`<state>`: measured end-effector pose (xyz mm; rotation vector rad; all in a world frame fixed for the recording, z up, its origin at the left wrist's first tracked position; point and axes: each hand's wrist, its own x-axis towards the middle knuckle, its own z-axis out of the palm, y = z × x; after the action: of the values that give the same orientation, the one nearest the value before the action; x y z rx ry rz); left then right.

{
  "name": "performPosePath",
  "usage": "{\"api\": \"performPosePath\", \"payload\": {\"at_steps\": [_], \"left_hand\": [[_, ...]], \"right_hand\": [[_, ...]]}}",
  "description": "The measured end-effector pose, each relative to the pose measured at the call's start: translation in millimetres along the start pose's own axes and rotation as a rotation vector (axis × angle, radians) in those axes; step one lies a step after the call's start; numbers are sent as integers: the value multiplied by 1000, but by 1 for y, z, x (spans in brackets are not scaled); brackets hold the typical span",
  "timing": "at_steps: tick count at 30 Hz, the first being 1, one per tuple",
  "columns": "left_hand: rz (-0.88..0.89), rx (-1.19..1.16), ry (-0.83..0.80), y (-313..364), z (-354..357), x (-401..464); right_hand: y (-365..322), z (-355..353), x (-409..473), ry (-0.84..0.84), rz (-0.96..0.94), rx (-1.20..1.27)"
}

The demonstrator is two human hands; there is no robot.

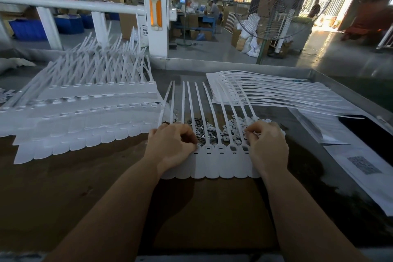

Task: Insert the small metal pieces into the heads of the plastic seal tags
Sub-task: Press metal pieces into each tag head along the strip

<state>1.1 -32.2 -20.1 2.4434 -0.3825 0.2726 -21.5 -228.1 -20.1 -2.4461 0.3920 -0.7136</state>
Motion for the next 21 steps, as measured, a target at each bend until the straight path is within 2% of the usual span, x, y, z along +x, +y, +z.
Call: {"api": "performPosePath", "payload": {"at_steps": [9, 21], "left_hand": [[5, 0, -3, 0, 1, 1], [13, -1, 0, -1, 0, -1]], "right_hand": [[5, 1, 3, 67, -55, 88], [2, -2, 2, 0, -53, 194]]}}
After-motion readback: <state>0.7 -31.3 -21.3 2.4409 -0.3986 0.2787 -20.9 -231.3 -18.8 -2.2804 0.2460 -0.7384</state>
